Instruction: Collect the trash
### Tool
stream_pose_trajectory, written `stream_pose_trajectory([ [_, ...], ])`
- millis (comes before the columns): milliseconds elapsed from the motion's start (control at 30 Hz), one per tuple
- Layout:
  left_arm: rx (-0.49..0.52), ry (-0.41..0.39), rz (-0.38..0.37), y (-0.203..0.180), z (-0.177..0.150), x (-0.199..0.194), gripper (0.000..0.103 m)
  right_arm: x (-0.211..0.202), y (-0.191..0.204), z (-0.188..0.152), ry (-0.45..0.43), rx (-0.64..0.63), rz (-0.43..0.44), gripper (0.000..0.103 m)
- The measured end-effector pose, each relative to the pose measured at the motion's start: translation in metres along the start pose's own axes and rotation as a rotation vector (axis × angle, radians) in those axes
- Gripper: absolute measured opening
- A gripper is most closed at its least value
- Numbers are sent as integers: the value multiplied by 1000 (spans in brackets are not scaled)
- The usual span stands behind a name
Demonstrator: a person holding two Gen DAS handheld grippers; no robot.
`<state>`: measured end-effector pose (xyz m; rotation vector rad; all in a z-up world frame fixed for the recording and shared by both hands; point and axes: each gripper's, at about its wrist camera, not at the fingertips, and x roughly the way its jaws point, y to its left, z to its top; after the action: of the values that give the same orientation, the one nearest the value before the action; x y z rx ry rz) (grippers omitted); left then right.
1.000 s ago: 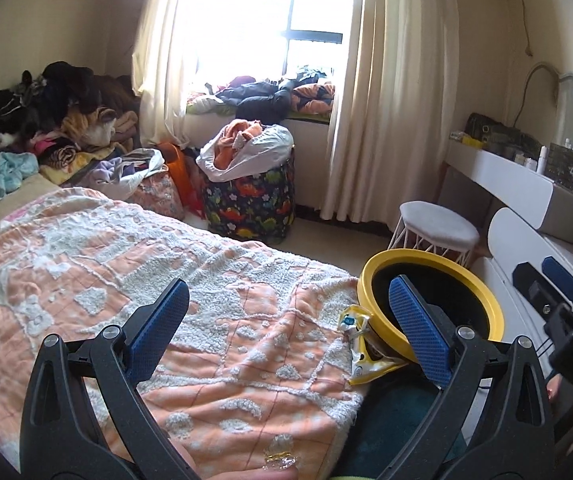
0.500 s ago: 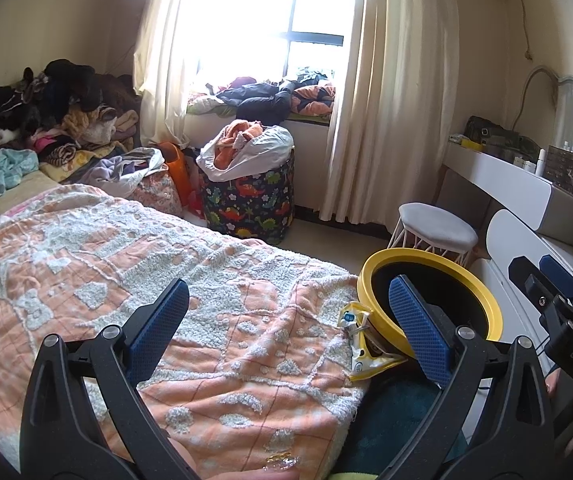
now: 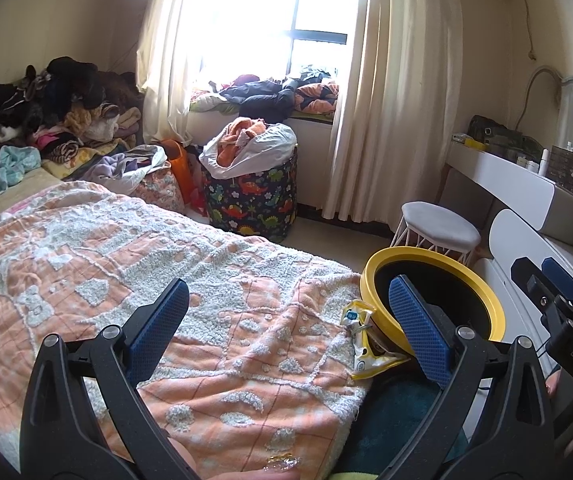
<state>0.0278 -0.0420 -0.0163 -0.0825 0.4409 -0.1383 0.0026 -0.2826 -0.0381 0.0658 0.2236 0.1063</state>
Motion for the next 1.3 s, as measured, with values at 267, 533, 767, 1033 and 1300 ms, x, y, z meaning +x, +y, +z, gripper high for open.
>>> stream_pose_trajectory([
  [267,0,1,1,0,0,0,92,1,-1,0,0,2,-1,96],
  [533,-1,2,0,0,0,0,92,2,-2,0,1,5,-1,96],
  [767,0,1,0,1,0,0,92,2,-3,0,2,6,0,96],
  [1033,0,-4,6,0,-3,-1,92,2,-4,0,2,8,0,96],
  [1300,0,-2,10,0,-4,-1,92,3,-6,-3,0,13,-7,96],
])
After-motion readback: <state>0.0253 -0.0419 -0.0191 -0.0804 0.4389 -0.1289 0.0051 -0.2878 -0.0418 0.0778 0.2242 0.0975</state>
